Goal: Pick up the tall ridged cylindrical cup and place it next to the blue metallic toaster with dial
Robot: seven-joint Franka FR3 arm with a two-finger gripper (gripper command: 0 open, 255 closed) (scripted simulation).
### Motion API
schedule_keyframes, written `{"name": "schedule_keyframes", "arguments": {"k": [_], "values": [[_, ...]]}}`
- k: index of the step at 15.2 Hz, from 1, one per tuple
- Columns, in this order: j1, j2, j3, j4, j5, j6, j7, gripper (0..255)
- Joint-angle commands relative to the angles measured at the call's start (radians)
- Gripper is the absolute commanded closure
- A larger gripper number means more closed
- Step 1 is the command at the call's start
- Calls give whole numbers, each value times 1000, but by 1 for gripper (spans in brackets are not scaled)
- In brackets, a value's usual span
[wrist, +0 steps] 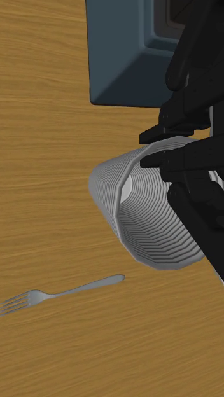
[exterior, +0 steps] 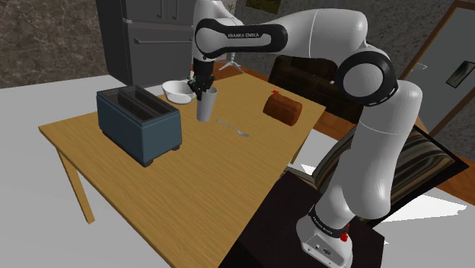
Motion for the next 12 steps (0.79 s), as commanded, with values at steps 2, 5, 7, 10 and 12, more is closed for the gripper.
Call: {"name": "schedule_keyframes", "arguments": {"k": [2, 5, 7, 10, 12], "values": [[0, 3, 0, -37, 0, 40, 3, 255], [0, 8, 0, -70, 0, 79, 6, 255], [0, 13, 1, -90, 0, 104, 7, 255], [-1, 22, 1, -119, 0, 141, 10, 255], [-1, 28, 1, -137, 1, 165, 12, 255]]}}
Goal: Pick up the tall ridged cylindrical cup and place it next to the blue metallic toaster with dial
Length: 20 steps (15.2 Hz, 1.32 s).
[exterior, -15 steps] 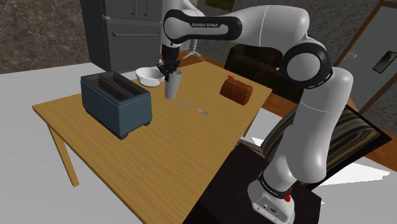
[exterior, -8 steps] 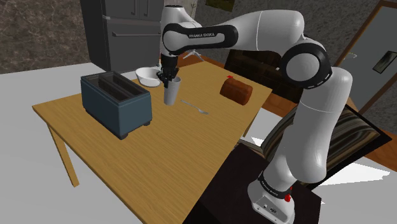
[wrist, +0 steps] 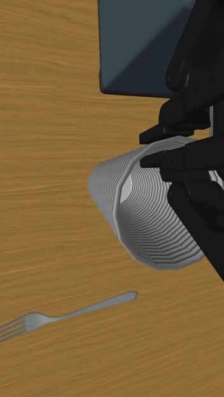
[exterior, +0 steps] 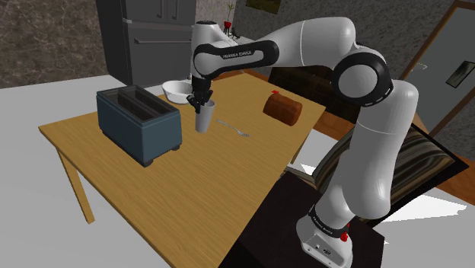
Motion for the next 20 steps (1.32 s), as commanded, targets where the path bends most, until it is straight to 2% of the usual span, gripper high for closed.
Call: {"name": "schedule_keyframes", "arguments": {"k": [1, 8, 16, 17, 20], "values": [[0, 5, 0, -22, 0, 27, 2, 255], [-2, 36, 2, -74, 3, 109, 7, 255], [-2, 36, 2, -74, 3, 109, 7, 255], [-2, 36, 2, -74, 3, 109, 7, 0], [-2, 36, 2, -74, 3, 109, 7, 0]]}}
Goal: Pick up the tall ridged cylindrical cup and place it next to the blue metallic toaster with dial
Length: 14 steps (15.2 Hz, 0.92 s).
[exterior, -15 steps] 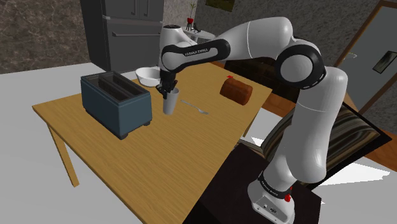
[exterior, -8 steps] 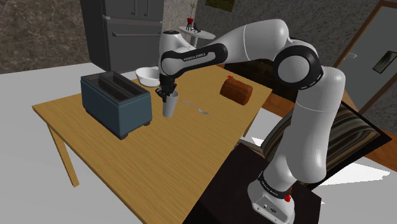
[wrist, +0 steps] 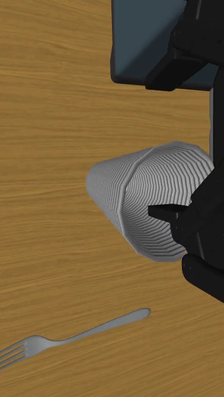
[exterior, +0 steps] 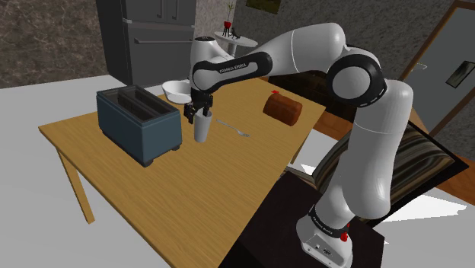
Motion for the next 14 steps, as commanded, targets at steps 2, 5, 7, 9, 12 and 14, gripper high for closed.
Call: {"name": "schedule_keyframes", "arguments": {"k": [2, 5, 7, 9, 12, 14], "values": [[0, 0, 0, 0, 0, 0, 0, 0], [7, -38, 1, 50, -5, -88, 3, 0], [9, -47, 1, 65, -6, -111, 4, 0], [9, -47, 1, 65, -6, -111, 4, 0], [9, -47, 1, 65, -6, -111, 4, 0], [9, -47, 1, 65, -6, -111, 4, 0]]}}
